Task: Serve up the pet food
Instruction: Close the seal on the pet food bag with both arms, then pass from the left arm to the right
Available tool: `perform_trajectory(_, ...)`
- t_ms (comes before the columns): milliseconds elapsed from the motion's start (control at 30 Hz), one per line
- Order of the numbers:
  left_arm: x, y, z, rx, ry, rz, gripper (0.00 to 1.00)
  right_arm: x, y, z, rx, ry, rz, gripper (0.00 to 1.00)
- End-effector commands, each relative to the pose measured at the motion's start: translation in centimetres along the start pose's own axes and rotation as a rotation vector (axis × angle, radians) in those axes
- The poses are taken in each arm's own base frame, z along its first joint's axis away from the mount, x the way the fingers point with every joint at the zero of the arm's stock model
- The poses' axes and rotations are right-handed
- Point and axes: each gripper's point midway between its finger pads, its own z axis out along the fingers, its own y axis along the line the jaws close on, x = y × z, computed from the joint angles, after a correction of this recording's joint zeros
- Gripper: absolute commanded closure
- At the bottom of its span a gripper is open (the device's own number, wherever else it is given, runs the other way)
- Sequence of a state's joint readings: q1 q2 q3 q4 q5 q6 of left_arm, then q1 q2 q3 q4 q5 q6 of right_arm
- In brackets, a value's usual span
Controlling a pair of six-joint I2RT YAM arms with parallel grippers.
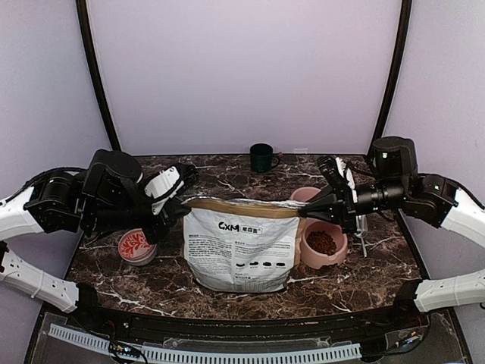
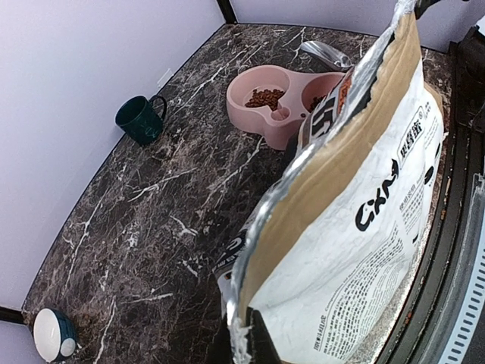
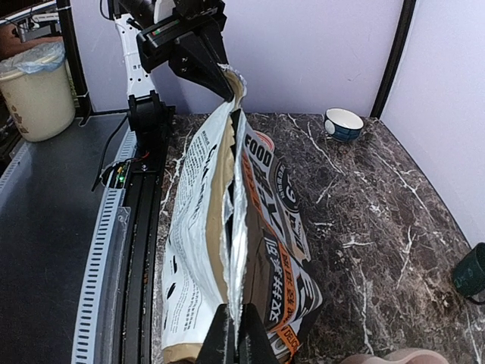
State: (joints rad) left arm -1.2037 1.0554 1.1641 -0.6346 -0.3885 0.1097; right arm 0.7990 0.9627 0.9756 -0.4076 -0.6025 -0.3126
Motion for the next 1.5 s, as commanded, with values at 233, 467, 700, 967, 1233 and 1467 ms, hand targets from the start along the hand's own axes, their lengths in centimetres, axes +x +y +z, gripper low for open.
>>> perform_trajectory(233,-0.9,9.9,-4.5,-0.368,-0.041,-0.236,1.00,-6.2,2.8,-4.0,-0.067,-0.309,0.059,1.00)
perform_trajectory(467,-1.4,8.7,-3.3,-0.308,-0.044,-0.198,1.00,-5.1,2.8,-3.5,-0.046,-0.325,0.087,1.00)
perform_trajectory(700,-2.5,7.4,-2.9,-0.226,-0.089,-0.175,1.00,-3.8,2.0,-2.3,-0.023,-0.277,0.093,0.71)
perform_trajectory(967,-3.0,6.6,-2.8,-0.177,-0.112,-0.163,1.00,-2.9,1.7,-1.6,0.004,-0.260,0.058,0.24)
perform_trajectory(1233,-2.9,6.2,-2.4,-0.157,-0.107,-0.150,1.00,-2.6,0.9,-1.3,0.045,-0.251,0.005,0.08)
perform_trajectory(1467,-3.2,6.1,-2.5,-0.153,-0.119,-0.144,1.00,-2.6,0.8,-0.6,0.028,-0.251,-0.026,0.06)
